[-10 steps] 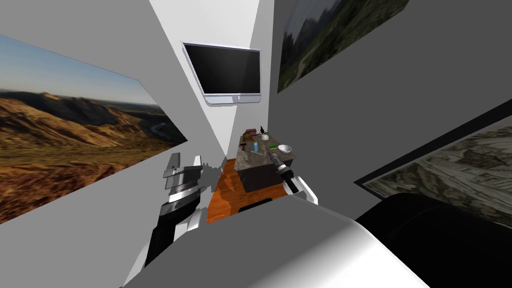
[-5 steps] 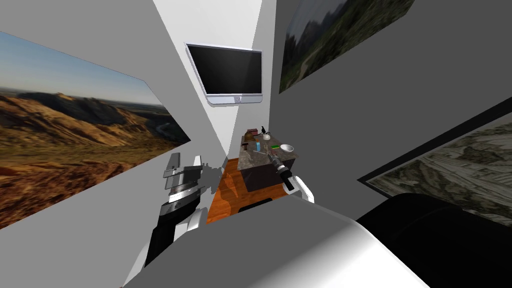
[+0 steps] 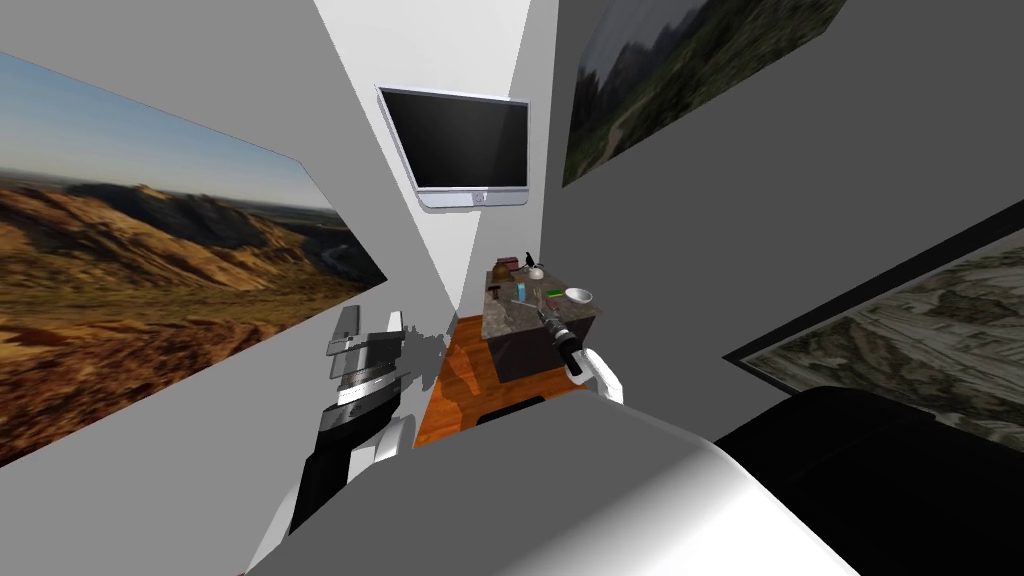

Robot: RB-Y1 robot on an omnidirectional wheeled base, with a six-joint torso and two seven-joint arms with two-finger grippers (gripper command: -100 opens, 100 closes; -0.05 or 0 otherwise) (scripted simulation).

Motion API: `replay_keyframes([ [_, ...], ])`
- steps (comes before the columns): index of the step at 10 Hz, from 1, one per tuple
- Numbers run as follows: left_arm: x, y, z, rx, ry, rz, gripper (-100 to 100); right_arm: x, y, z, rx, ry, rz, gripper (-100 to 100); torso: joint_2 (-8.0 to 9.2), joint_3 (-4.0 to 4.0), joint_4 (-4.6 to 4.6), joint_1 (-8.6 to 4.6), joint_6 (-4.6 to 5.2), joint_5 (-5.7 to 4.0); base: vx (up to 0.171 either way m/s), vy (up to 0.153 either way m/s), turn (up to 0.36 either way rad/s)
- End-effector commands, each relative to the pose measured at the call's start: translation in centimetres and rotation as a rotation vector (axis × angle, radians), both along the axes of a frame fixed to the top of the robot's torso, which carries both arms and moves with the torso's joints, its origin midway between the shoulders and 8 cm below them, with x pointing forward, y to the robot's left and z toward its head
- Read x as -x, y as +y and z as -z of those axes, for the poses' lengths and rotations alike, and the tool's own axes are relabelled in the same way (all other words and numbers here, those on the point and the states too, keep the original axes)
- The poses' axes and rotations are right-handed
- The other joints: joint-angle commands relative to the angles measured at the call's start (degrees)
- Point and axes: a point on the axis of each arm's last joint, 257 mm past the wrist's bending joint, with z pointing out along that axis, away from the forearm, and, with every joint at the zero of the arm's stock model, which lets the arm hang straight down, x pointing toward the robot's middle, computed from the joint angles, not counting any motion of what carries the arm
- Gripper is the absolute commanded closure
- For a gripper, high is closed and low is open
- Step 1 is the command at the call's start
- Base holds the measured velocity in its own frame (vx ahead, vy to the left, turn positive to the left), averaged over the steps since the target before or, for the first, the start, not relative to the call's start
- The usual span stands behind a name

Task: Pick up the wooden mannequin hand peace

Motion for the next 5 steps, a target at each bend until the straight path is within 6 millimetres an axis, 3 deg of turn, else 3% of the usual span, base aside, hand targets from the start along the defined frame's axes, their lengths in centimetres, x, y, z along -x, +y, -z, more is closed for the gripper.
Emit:
replay_keyframes([
  [1,0.0,0.0,0.0,0.000,0.000,0.000,0,-0.6,-1.4,1.4,0.066,0.039,0.047,-100,0.00,0.00,0.00,0.00,0.00,0.00,0.000,0.087,0.013],
  [4,0.0,0.0,0.0,0.000,0.000,0.000,0,-1.1,-2.6,2.5,0.158,0.070,0.085,-100,0.00,0.00,0.00,0.02,0.00,0.00,-0.001,0.080,0.010],
  [5,0.0,0.0,0.0,0.000,0.000,0.000,0,-1.5,-3.9,3.4,0.206,0.098,0.123,-100,0.00,0.00,0.00,-0.02,0.00,0.00,0.003,0.077,0.022],
])
